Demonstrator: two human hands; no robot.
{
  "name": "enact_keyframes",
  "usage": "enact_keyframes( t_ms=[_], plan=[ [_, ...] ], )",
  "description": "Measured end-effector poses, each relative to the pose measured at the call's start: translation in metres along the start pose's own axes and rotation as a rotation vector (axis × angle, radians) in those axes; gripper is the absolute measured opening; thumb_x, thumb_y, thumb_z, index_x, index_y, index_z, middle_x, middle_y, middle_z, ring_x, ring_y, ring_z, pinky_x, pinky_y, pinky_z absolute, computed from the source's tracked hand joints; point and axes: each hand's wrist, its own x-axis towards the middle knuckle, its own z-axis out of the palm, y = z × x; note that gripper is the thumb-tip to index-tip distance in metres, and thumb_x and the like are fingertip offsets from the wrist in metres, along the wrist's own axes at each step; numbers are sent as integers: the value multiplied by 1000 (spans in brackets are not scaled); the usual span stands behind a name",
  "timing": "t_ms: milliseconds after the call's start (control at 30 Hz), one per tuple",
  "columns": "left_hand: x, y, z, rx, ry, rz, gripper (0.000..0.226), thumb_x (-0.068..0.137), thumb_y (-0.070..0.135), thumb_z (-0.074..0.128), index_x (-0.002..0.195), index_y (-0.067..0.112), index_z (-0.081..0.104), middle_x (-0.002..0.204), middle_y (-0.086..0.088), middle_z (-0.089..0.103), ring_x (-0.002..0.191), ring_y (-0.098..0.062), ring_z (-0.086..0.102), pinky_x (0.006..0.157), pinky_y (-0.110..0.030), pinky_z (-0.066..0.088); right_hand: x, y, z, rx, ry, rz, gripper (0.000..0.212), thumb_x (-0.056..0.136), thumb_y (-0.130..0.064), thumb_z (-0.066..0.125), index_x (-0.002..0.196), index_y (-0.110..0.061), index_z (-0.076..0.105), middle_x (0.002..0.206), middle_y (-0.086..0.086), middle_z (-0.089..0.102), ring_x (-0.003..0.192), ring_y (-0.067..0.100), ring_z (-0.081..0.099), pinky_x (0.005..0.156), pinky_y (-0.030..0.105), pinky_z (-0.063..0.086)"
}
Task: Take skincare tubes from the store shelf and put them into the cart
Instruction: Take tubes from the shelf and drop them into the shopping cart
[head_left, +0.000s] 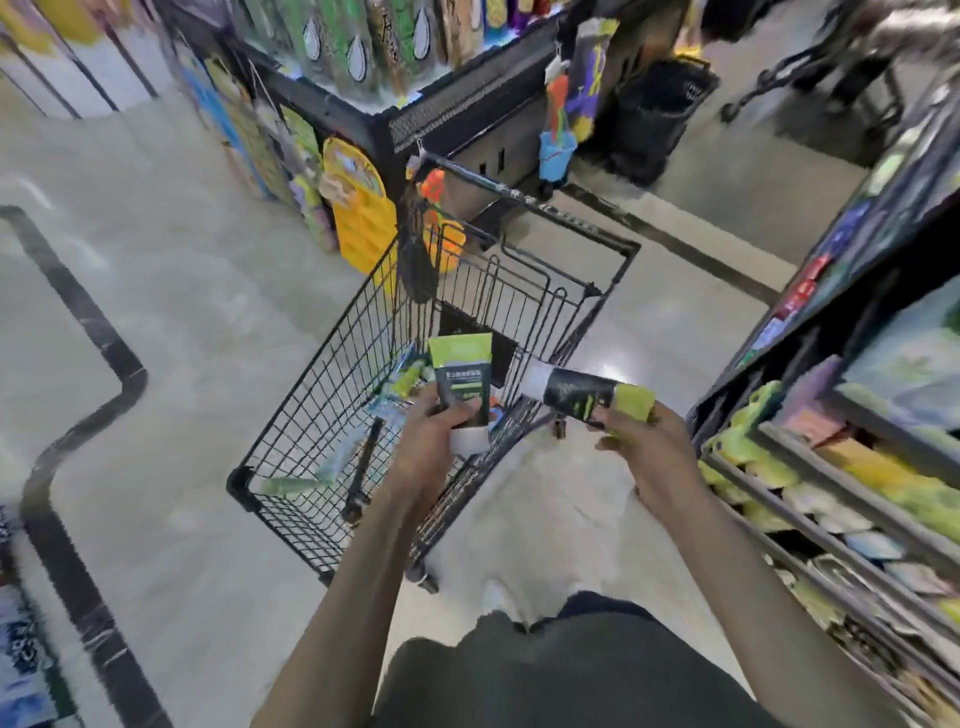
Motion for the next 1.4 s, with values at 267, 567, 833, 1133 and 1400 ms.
enact_keyframes(
  t_ms=[267, 567, 833, 1133, 1400],
  plan=[
    [-30, -47, 100, 46, -275, -69, 31, 88, -12, 60, 116, 1, 62, 104, -21, 73, 84, -32, 73, 82, -44, 60, -72, 5, -94, 274, 201, -55, 14, 88, -6, 74, 91, -20, 75, 97, 6, 73, 92, 22, 68, 76, 35, 52],
    [-114, -145, 214, 172, -510, -198, 44, 81, 2, 72, 124, 9, 64, 123, -23, 68, 113, -49, 65, 94, -46, 49, -174, 13, -223, 456, 487, -51, 49, 94, -26, 74, 138, -23, 50, 134, -2, 66, 117, 15, 67, 102, 38, 53],
    [-205, -223, 307, 260, -666, -278, 49, 78, 5, 76, 125, 8, 64, 128, -23, 67, 118, -41, 65, 103, -49, 50, -275, 14, -327, 548, 631, -43, 53, 99, -29, 67, 148, -23, 47, 132, 0, 69, 109, 23, 72, 91, 46, 58],
    [-262, -296, 386, 371, -804, -370, 41, 76, 7, 77, 114, 17, 66, 126, -30, 64, 119, -53, 59, 100, -55, 48, -358, 32, -425, 504, 701, -161, 59, 81, -4, 81, 134, -17, 57, 127, 19, 69, 108, 38, 69, 92, 64, 53],
    [-288, -350, 464, 541, -932, -330, 50, 81, 1, 78, 127, 9, 59, 117, -27, 70, 105, -37, 71, 90, -46, 56, -385, 24, -499, 518, 824, -245, 59, 73, -1, 79, 126, -16, 59, 119, 21, 72, 97, 35, 71, 82, 46, 56]
  ],
)
